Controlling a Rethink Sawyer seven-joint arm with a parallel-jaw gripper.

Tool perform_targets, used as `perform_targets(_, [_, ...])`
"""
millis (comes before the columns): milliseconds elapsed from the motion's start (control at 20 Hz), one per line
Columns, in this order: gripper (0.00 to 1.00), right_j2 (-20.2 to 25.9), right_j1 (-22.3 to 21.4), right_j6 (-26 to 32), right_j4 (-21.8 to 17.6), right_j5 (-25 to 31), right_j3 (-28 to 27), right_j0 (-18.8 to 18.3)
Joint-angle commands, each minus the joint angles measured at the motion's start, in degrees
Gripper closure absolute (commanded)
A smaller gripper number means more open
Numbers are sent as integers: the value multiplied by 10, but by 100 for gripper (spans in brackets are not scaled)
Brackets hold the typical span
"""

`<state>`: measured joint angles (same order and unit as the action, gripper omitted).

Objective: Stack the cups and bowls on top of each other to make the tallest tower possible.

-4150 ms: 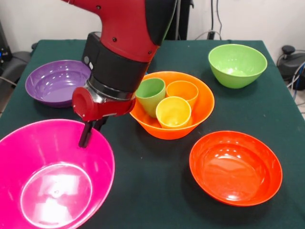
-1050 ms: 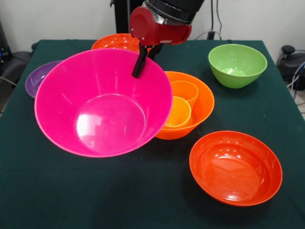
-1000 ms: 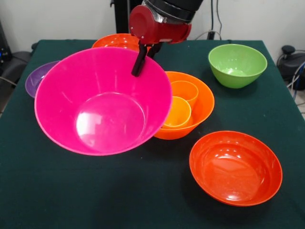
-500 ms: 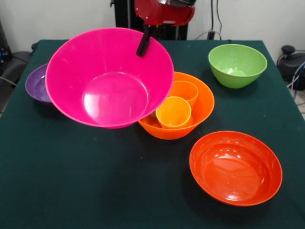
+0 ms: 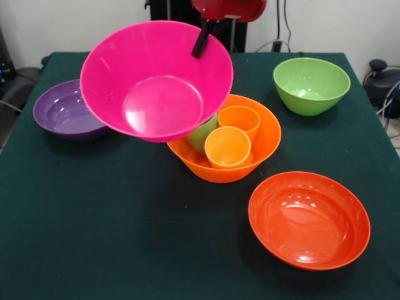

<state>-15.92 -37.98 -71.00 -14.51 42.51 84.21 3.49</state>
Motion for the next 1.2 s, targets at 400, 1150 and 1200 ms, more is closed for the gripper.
perform_targets(400, [100,13,-10,-151,15,15,79,30])
perform_targets(1150, [100,61,-28,-152,55,-7,118,6])
perform_targets(1200, [100,60,-28,-152,56,-5,116,7])
